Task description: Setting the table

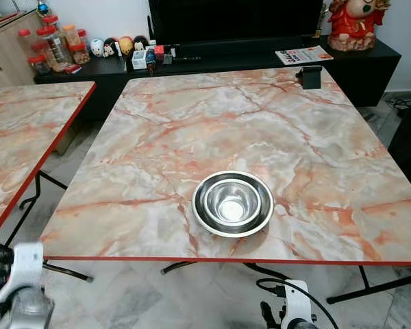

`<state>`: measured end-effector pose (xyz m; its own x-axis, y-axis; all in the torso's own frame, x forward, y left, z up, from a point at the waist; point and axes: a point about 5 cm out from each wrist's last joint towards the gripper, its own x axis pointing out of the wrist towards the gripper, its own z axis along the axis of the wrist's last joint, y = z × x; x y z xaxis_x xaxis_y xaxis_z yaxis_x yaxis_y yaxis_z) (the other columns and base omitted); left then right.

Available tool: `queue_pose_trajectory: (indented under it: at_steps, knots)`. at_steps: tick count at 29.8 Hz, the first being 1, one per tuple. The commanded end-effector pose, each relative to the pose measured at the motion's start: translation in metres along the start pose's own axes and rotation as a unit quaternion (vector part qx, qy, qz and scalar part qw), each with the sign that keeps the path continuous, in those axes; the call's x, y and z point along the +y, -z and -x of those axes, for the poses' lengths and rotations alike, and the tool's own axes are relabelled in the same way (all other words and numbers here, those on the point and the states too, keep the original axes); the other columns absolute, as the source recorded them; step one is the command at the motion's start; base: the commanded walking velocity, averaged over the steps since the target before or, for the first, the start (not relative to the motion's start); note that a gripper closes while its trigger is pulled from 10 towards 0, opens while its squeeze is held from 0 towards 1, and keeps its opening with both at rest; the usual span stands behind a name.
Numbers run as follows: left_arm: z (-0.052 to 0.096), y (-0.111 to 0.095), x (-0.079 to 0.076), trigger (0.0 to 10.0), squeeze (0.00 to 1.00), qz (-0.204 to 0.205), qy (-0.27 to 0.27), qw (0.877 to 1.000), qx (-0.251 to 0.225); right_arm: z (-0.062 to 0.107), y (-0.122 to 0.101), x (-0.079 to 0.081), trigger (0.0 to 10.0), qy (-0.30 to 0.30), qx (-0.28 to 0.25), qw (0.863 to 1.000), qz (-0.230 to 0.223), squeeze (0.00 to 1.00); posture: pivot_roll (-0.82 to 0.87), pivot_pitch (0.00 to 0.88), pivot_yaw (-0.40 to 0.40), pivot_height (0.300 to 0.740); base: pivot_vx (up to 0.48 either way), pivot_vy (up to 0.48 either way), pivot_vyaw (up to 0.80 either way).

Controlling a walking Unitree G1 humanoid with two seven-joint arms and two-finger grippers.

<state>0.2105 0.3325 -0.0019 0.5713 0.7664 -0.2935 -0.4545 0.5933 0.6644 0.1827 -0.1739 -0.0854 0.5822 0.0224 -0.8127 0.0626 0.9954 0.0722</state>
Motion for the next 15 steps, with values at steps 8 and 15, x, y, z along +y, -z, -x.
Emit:
queue_pose_trajectory:
  at_steps: [8,15]
  knots:
    - [0.061,0.047,-0.084,10.0,0.00,0.104,0.270,0.943,0.167,0.001,-0.001,-0.008,10.0,0.002,0.003,1.000,0.024,0.00,-0.23,0.000,0.058,0.740,0.000,0.000,0.00]
    - [0.114,0.045,-0.135,10.0,0.00,0.022,0.435,0.887,0.153,0.002,-0.001,-0.015,10.0,0.004,0.008,0.999,0.041,0.00,-0.25,0.000,0.036,0.740,0.000,0.000,0.00]
